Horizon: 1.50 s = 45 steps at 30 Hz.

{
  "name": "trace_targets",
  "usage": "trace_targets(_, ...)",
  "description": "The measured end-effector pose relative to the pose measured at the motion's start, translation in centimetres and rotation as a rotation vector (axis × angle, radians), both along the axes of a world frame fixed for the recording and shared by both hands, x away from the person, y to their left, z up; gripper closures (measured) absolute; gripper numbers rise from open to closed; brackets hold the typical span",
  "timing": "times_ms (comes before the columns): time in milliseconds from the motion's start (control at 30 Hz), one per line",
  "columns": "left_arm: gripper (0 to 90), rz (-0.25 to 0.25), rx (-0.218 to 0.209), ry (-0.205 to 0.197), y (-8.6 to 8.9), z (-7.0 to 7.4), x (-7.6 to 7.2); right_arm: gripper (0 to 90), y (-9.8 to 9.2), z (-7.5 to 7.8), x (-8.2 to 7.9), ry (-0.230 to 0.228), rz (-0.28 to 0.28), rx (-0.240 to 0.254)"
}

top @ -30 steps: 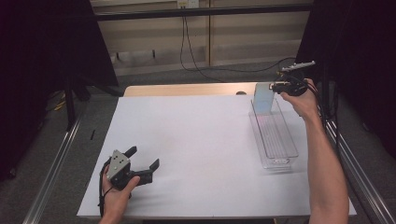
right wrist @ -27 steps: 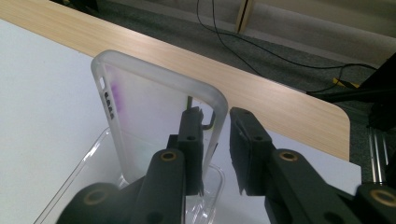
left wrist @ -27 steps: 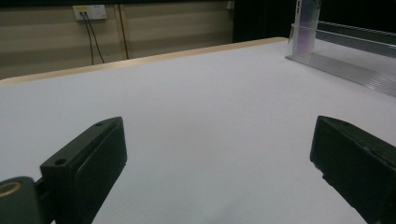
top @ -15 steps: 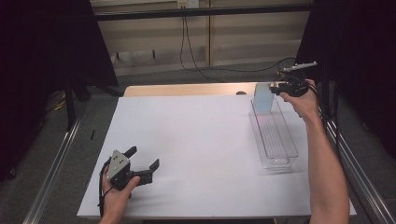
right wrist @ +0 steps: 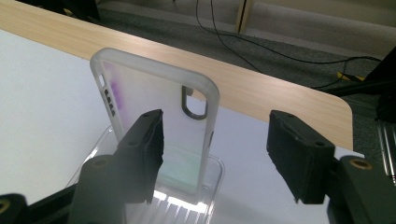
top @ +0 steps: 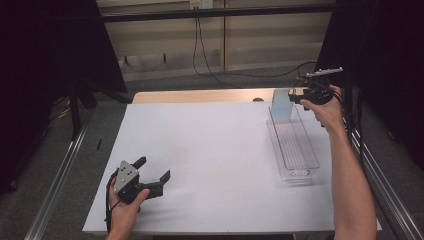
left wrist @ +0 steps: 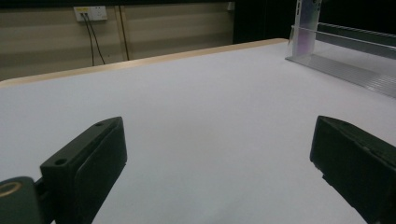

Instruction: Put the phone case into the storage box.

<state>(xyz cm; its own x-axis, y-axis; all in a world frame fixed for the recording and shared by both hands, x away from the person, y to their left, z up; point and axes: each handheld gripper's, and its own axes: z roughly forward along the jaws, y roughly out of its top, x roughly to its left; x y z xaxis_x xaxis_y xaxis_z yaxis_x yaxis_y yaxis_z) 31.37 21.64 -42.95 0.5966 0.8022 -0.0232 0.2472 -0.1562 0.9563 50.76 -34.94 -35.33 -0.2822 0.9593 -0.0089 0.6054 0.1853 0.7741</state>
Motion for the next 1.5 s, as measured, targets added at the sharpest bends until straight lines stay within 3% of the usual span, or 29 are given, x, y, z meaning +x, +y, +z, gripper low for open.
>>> trace_targets(233,3.9,0.003,-0.007,0.002,0.0,0.0,0.0,20.4,-0.2,0.1,-0.2,-0.009,-0.029,0.002)
trace_targets(500,3.9,0.011,-0.012,0.000,-0.1,0.1,0.1,3.3,-0.4,-0.3,-0.2,0.008,-0.046,0.041)
trace_targets(1067,4.0,0.021,-0.017,0.000,-0.1,0.0,0.1,3.8,-0.2,-0.2,-1.6,-0.032,-0.034,0.082)
trace_targets(1500,4.2,0.010,-0.017,-0.007,0.3,0.1,-0.1,1.5,0.3,-0.5,-3.7,-0.128,-0.027,0.089)
